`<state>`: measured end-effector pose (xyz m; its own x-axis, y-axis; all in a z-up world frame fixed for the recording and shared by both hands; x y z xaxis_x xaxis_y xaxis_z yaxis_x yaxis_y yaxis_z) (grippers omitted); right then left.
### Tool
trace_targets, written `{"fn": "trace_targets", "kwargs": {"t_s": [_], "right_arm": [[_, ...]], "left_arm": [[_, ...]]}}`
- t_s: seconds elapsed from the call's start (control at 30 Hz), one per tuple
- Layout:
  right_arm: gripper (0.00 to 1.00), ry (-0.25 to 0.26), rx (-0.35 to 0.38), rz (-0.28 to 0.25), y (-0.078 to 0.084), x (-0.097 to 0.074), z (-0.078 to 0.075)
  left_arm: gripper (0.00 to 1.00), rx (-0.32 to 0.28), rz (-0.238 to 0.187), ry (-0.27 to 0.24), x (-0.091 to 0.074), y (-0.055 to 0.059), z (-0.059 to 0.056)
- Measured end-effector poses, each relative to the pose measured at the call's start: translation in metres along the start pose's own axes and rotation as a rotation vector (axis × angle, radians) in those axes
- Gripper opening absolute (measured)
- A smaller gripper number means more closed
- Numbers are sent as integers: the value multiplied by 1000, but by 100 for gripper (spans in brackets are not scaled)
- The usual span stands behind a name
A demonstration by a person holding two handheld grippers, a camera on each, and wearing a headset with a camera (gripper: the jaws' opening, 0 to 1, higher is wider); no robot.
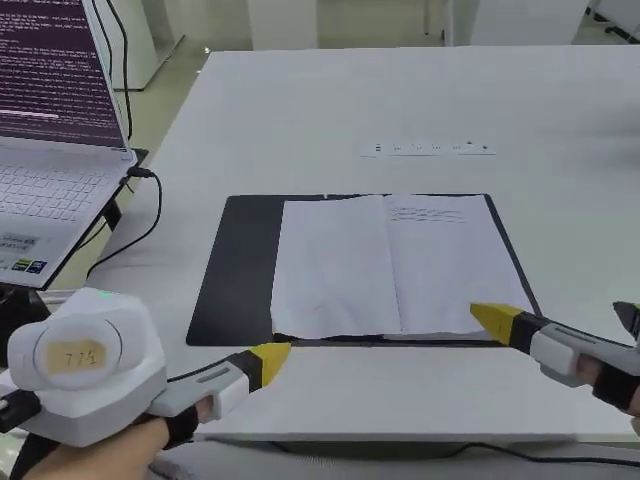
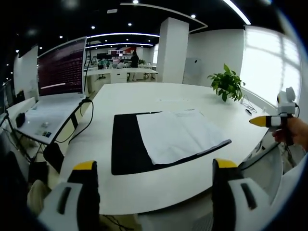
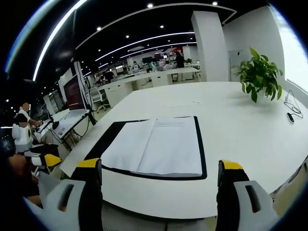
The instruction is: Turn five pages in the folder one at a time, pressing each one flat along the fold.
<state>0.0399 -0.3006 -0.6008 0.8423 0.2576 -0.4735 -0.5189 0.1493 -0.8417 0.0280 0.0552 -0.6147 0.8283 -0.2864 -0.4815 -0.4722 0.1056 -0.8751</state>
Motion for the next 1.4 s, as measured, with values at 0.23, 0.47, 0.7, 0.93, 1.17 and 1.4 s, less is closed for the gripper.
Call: {"fn": "trace_targets", "kwargs": {"t_s": [0.23, 0.47, 0.7, 0.93, 1.17, 1.4], "right_arm": [[99, -8, 18, 17, 2, 0, -6], [98, -23, 16, 19, 2, -3, -11], [98, -37, 7, 18, 0, -8, -14], [97, -36, 18, -7, -3, -10, -20], [97, -27, 41, -11, -2, -12, -30], [96, -54, 85, -15, -1, -11, -34]], "left_arm": [[99, 20, 15, 26, 17, -4, -10], [94, 56, 63, 77, 41, -5, -26], [89, 104, 89, 149, 71, -16, -52], [84, 161, 99, 240, 107, -26, -89], [79, 199, 102, 325, 140, -30, -122], [75, 223, 122, 386, 172, -26, -154]]}}
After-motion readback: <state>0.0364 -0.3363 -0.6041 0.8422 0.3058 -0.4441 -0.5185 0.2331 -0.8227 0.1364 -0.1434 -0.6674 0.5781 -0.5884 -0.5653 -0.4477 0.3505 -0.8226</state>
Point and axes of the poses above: the centre of the closed fingertips' face, and the gripper's own axes: x roughly forward along the fingers, z roughly to its left, y roughly out of its underside, the point moved 7 cm from there along -x, roughly backward along the fingers, and after that the axes turned 5 degrees about x, right-handed, at the moved point
